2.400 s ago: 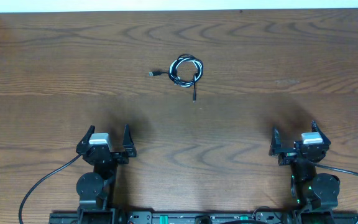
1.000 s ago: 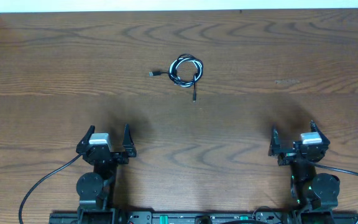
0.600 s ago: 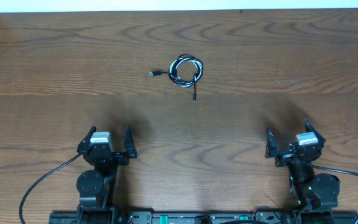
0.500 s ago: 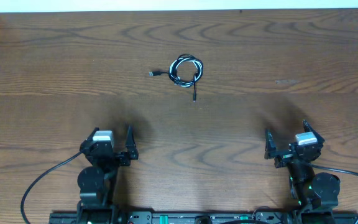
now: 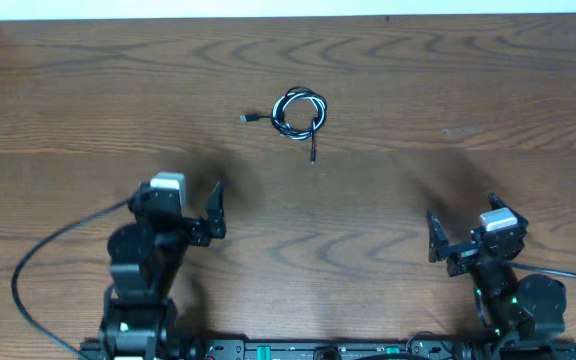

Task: Untangle cables
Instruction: 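Reach the left gripper forward and grasp the coiled black-white cable bundle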

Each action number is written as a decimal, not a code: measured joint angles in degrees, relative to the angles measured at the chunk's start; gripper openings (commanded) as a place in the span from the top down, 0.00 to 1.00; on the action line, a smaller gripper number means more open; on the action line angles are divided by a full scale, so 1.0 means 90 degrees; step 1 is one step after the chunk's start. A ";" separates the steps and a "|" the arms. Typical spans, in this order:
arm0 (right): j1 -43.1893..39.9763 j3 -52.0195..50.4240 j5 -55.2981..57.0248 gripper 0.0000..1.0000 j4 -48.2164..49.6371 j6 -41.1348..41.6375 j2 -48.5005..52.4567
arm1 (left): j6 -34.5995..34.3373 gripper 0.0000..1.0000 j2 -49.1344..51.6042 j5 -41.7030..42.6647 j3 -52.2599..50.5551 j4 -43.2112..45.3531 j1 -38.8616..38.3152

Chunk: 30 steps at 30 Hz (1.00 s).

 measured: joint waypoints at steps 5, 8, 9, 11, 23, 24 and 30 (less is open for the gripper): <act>0.0000 0.0486 -0.0202 0.01 -0.0022 0.0000 0.0712 | 0.0000 0.02 0.0976 0.0544 0.1020 -0.0648 0.0000; 0.0000 0.0857 -0.0335 0.01 -0.0034 0.0000 0.1304 | 0.0002 0.02 0.1554 0.0855 0.1685 -0.0981 0.0000; 0.0000 0.1027 -0.0410 0.01 -0.0058 0.0000 0.1571 | -0.0002 0.02 0.1768 0.0979 0.1933 -0.1120 0.0000; 0.0000 0.1275 -0.0529 0.01 -0.0083 0.0000 0.1982 | -0.0002 0.02 0.2115 0.1168 0.2327 -0.1326 0.0000; 0.0000 0.3422 -0.1518 0.01 -0.1020 0.0007 0.5093 | 0.0002 0.02 0.4690 0.1661 0.4850 -0.3160 -0.0784; 0.0000 0.3636 -0.1554 0.01 -0.1175 0.0007 0.5316 | 0.0005 0.02 0.4959 0.1683 0.5170 -0.3436 -0.0838; -0.0073 0.4792 -0.1681 0.01 -0.2089 0.0039 0.6309 | 0.0274 0.02 0.6509 0.1705 0.7308 -0.5008 -0.0884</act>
